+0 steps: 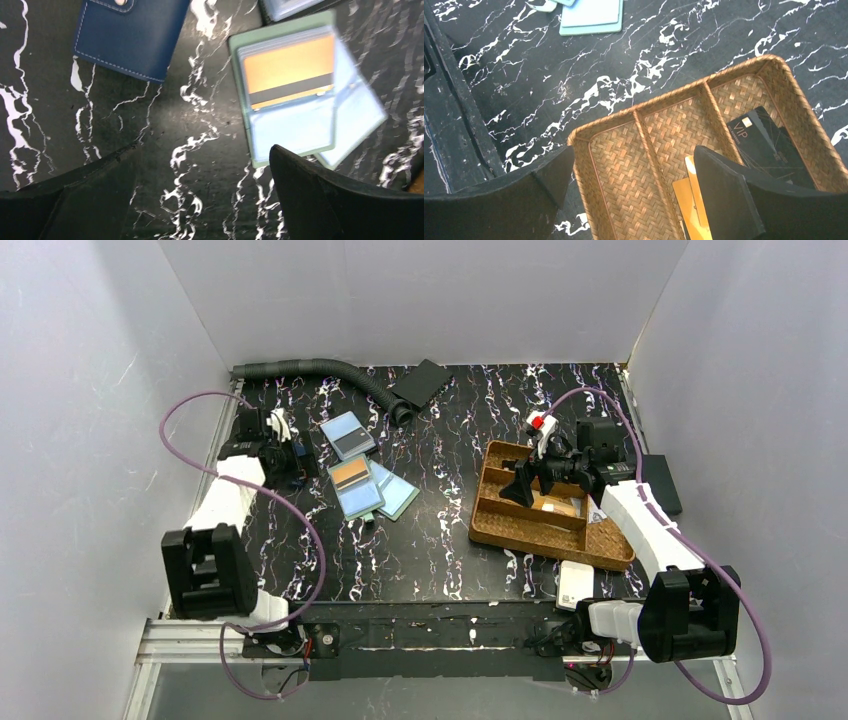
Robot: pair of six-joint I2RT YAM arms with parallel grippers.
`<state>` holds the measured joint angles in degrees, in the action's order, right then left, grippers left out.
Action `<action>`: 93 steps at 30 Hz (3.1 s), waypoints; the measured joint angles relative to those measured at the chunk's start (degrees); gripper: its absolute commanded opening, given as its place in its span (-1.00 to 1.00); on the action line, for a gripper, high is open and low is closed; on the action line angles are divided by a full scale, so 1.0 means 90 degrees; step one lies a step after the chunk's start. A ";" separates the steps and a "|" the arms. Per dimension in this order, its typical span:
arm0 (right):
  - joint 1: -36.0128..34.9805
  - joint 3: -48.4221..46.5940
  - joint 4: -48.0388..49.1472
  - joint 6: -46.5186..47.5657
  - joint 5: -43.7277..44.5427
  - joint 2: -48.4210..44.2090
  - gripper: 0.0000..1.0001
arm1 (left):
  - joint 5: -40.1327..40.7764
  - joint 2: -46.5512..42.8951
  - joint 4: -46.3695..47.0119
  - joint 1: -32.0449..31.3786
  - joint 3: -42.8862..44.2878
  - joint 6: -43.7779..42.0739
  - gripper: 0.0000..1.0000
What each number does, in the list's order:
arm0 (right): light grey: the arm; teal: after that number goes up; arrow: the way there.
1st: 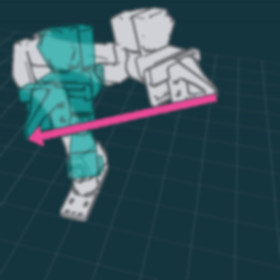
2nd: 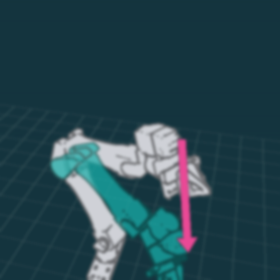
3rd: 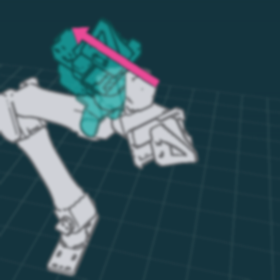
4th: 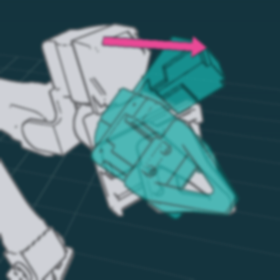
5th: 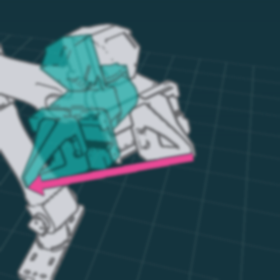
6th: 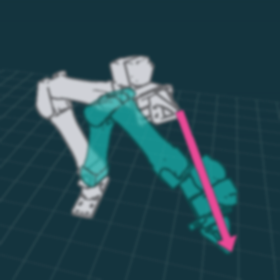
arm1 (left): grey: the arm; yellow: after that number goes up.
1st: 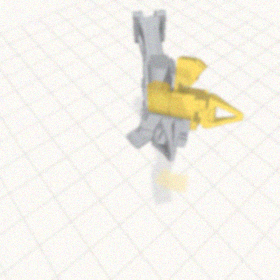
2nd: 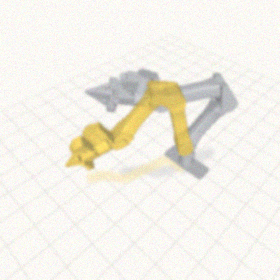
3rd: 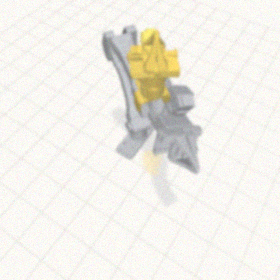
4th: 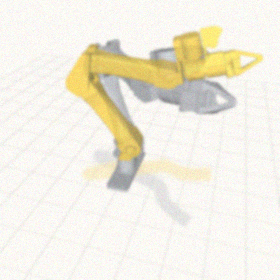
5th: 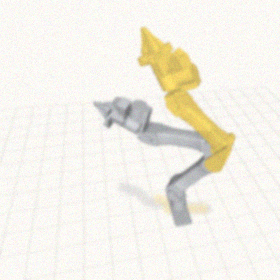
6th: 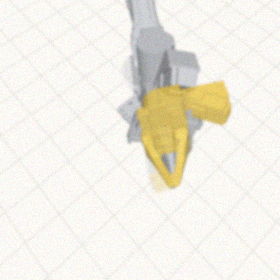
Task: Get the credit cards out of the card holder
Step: Pick up the card holder from the center of the board, then place the card holder at the center of the board.
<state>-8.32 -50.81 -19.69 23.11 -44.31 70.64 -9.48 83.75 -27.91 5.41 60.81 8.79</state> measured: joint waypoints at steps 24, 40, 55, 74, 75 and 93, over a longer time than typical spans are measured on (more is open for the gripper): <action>0.0000 0.0000 0.0021 0.0096 -0.0056 -0.0012 0.97 | 0.0423 0.2999 -0.0353 0.0696 0.2183 -0.1124 0.31; 0.0000 0.0000 0.0020 0.0104 -0.0076 0.0017 0.97 | -0.1882 0.3021 0.0124 0.1735 0.1613 -0.0076 0.20; 0.0000 0.0000 0.0013 0.0128 -0.0078 0.0096 0.97 | -0.2519 0.3030 0.0543 0.1822 0.1393 0.0480 -1.00; 0.0000 0.0000 -0.0034 0.0267 -0.0095 0.0098 0.97 | -0.3634 -0.0545 0.1646 0.1851 -0.1243 0.1910 -1.00; 0.0000 0.0000 -0.0034 0.0277 -0.0095 0.0099 0.97 | -0.3785 -0.0793 0.1778 0.1851 -0.1466 0.2079 -1.00; 0.0000 0.0000 -0.0153 0.0559 -0.0286 0.0447 0.97 | -0.3296 -0.4054 0.3064 -0.1832 -0.3802 0.4521 -1.00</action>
<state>-8.32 -50.81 -21.06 28.14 -46.88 74.66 -39.14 47.26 -0.33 -11.08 26.59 49.47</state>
